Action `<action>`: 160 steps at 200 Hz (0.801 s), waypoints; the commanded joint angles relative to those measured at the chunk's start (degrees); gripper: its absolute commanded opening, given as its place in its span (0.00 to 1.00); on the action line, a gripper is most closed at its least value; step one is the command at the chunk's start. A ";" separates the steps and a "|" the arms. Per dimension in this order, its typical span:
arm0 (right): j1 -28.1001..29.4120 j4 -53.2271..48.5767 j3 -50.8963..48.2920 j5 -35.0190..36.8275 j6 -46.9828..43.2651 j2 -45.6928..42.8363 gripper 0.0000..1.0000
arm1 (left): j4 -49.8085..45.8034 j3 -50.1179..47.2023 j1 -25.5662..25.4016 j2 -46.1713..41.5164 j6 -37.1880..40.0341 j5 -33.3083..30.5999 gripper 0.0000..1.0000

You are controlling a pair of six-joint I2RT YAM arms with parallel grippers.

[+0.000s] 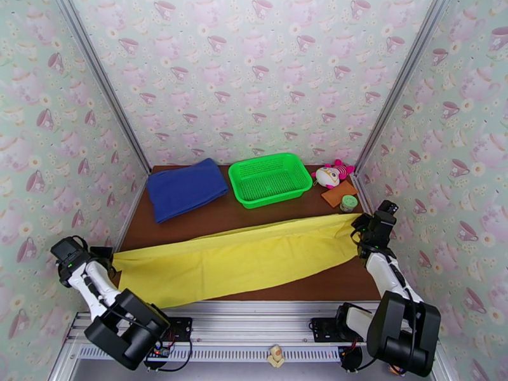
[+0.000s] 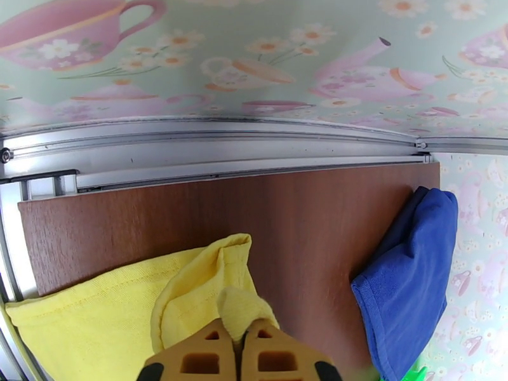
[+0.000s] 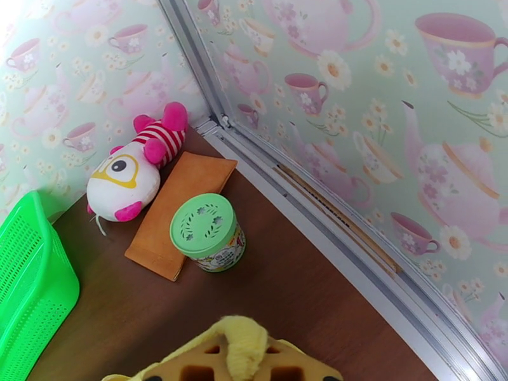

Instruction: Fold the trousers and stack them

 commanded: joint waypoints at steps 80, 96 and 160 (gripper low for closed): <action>-2.32 0.90 -3.25 13.97 4.62 -3.42 0.00 | -3.25 -9.89 10.66 -12.64 -4.64 -1.74 0.00; -2.40 0.45 -3.19 14.42 4.98 -3.37 0.00 | -1.94 -12.07 14.28 -11.67 -4.42 4.42 0.00; -4.39 -0.82 -4.53 16.20 8.64 -4.86 0.29 | 7.19 -19.61 20.85 -11.85 -6.27 27.28 0.11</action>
